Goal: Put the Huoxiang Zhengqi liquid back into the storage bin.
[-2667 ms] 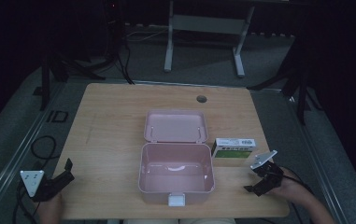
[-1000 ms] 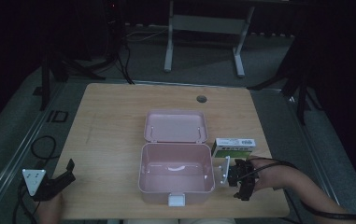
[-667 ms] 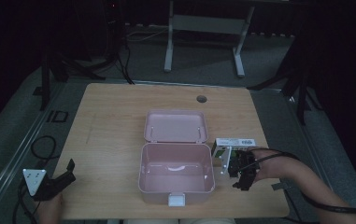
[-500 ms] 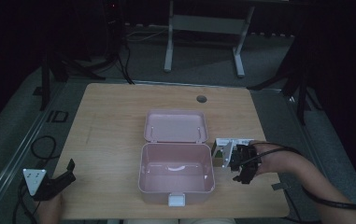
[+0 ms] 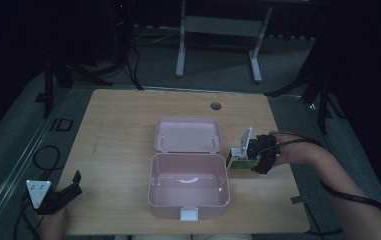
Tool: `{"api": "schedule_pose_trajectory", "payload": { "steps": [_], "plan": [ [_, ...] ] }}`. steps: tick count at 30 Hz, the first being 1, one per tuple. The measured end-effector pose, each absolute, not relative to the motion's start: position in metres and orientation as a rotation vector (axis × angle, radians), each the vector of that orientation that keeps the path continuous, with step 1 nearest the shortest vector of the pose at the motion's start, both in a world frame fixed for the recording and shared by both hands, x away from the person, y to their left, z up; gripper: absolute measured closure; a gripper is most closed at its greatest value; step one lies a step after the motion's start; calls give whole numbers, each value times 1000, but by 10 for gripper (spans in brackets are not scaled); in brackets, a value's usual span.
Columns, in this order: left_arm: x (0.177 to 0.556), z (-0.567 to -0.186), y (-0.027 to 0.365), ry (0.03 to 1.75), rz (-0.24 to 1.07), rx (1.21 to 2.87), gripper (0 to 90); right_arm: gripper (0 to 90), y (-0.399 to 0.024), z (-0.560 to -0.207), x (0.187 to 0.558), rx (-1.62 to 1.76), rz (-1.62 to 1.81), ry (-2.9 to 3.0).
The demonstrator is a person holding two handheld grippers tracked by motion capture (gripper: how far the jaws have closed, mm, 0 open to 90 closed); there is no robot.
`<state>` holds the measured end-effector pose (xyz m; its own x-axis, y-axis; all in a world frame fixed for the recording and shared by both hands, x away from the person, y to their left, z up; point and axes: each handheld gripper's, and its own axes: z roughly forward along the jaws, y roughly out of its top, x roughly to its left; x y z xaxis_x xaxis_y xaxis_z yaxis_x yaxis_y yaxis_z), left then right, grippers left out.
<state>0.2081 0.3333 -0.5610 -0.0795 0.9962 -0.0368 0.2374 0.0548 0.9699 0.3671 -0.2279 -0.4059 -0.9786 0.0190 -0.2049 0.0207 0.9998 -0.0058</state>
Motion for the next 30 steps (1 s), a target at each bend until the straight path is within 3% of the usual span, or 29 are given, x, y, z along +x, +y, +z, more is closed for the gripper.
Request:
{"api": "schedule_pose_trajectory", "payload": {
  "steps": [17,30],
  "plan": [
    [208,-561,333,1470,1103,1318,20,419,-228,-432,414,89,-81,2981],
    [210,-561,331,1467,1105,1341,20,489,-226,-461,426,54,-156,3023]
  ]
}}
